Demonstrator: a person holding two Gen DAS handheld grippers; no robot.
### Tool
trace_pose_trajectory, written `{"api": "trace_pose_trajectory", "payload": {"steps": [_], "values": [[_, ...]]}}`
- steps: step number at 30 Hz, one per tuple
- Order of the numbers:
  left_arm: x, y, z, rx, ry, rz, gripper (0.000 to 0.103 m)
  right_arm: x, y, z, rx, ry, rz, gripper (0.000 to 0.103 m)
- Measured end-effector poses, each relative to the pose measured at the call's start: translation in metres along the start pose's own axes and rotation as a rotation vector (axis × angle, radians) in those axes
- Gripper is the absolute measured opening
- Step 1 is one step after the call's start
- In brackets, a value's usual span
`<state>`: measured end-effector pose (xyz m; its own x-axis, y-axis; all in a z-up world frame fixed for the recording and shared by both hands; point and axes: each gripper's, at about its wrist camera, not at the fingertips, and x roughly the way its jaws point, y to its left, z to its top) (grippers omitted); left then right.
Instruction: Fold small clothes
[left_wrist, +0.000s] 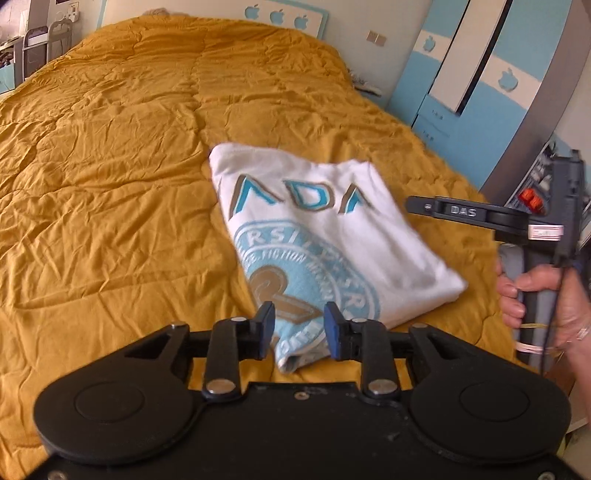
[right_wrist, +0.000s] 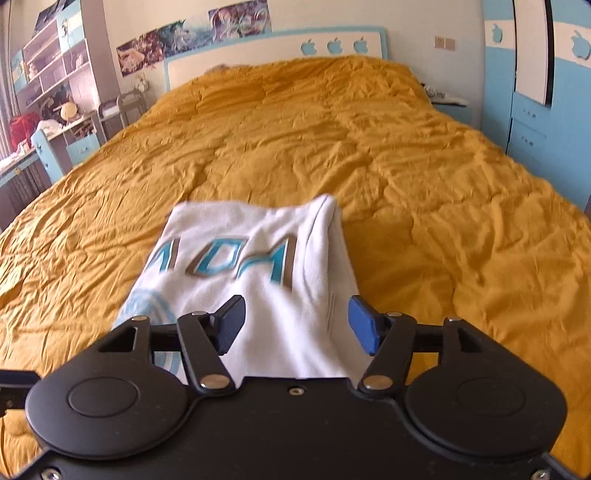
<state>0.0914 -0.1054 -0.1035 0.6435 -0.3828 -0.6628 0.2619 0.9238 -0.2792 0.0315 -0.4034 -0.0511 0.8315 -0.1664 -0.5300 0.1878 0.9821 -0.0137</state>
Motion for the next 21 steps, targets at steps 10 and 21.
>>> {"api": "trace_pose_trajectory", "payload": {"steps": [10, 21], "values": [[0.07, -0.001, -0.005, -0.101, 0.094, -0.075, 0.043, 0.121, -0.029, 0.047, 0.094, 0.105, -0.013, 0.025], [0.084, 0.007, -0.009, -0.107, 0.114, -0.101, 0.048, 0.144, -0.041, 0.046, 0.08, 0.147, -0.054, 0.005]]}}
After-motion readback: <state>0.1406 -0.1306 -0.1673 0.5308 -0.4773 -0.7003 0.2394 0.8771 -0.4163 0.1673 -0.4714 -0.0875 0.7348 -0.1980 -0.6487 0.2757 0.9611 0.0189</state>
